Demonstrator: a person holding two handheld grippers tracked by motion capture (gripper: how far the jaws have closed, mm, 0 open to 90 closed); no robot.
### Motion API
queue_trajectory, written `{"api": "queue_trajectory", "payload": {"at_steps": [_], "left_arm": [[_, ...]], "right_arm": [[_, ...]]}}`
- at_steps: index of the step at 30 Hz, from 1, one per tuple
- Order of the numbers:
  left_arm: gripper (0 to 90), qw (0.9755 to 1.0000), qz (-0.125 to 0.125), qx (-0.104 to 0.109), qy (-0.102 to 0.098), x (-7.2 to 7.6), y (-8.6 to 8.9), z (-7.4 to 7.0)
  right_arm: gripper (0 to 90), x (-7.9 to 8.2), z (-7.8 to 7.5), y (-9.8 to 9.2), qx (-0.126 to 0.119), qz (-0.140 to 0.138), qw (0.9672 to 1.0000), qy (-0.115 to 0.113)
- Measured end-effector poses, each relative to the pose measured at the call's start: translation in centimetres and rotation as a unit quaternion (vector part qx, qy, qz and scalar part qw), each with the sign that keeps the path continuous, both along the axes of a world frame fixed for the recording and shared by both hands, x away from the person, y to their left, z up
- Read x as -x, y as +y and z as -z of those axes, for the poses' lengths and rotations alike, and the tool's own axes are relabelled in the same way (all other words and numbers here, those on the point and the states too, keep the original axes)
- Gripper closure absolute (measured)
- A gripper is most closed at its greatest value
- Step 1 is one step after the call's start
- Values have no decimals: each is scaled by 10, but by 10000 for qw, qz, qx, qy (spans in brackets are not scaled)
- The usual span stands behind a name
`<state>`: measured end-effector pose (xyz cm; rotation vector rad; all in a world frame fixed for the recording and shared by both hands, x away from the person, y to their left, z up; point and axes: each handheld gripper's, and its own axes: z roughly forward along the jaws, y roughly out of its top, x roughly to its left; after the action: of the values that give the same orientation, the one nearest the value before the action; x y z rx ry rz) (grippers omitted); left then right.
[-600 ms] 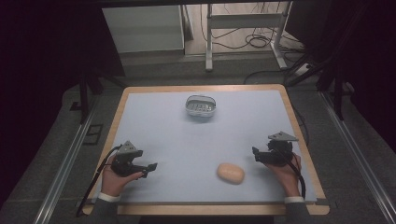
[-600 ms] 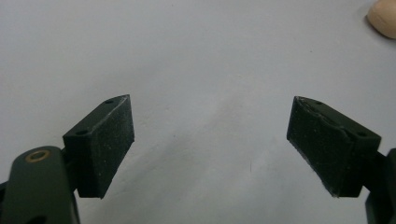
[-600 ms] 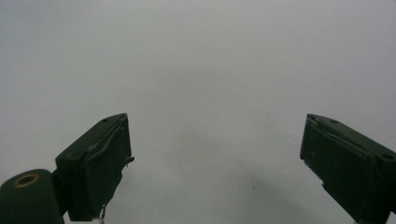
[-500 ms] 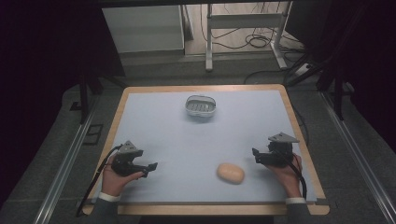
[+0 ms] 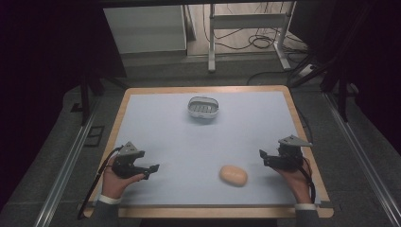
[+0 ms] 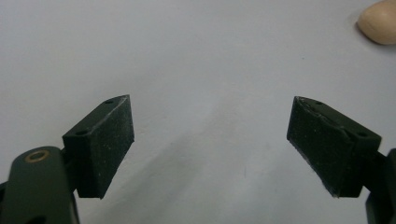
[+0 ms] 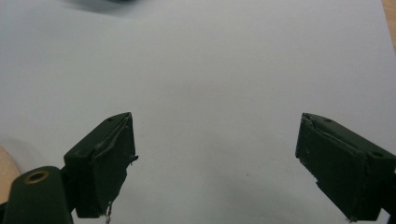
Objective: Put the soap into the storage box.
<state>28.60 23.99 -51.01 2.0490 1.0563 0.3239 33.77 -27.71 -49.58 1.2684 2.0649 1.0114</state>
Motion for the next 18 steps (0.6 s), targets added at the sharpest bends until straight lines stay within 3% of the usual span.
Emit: {"api": "queue_trajectory", "payload": {"at_steps": [18], "left_arm": [[150,10000,-24,-10,-12,-1,2,-1]], "right_arm": [[140,4,-3,-4,-4,-26,9999,-97]]}}
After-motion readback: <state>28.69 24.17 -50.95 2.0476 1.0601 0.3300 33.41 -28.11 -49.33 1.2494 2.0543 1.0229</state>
